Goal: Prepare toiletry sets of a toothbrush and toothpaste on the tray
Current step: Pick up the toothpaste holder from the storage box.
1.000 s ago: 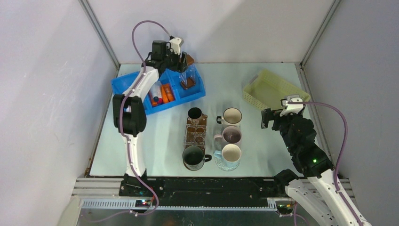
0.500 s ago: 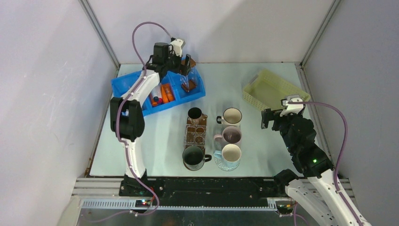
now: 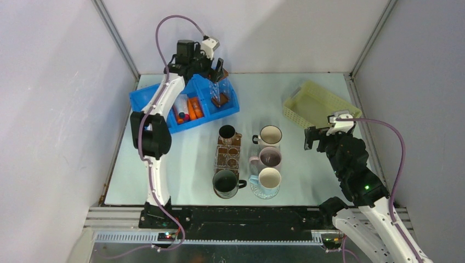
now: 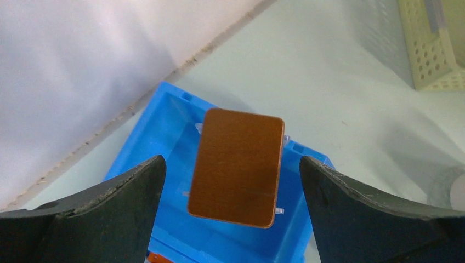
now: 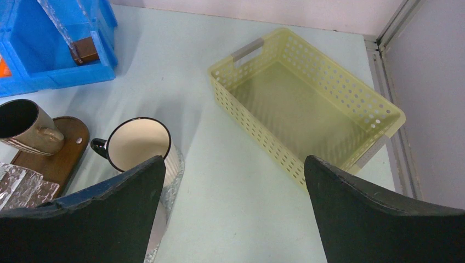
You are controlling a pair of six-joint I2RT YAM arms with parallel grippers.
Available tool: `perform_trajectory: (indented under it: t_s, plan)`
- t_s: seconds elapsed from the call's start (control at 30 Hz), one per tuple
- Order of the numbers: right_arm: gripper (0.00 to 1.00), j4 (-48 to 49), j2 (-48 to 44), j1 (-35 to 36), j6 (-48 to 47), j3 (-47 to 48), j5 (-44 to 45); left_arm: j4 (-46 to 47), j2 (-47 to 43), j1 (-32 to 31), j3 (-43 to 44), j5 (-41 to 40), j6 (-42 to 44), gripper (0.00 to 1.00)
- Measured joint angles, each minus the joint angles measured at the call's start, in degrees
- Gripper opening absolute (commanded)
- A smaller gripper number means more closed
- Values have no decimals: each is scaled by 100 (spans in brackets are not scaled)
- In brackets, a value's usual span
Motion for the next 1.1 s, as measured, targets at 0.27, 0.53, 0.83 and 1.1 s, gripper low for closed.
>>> perform_trajectory:
  t_s: [0.27,0.53,0.83,1.1]
  plan:
    - [100,0,2,0,26,0,-68,-516,254,0,26,136,352,98]
    - [100,0,20,0,94,0,-149,-654,413,-2,162,70,452,64]
    - [100,0,15,0,109,0,-232,-549,354,-4,57,11,402,28]
    - [100,111,-68,0,-15,0,-535,-352,-363,-7,-507,-409,-98,4]
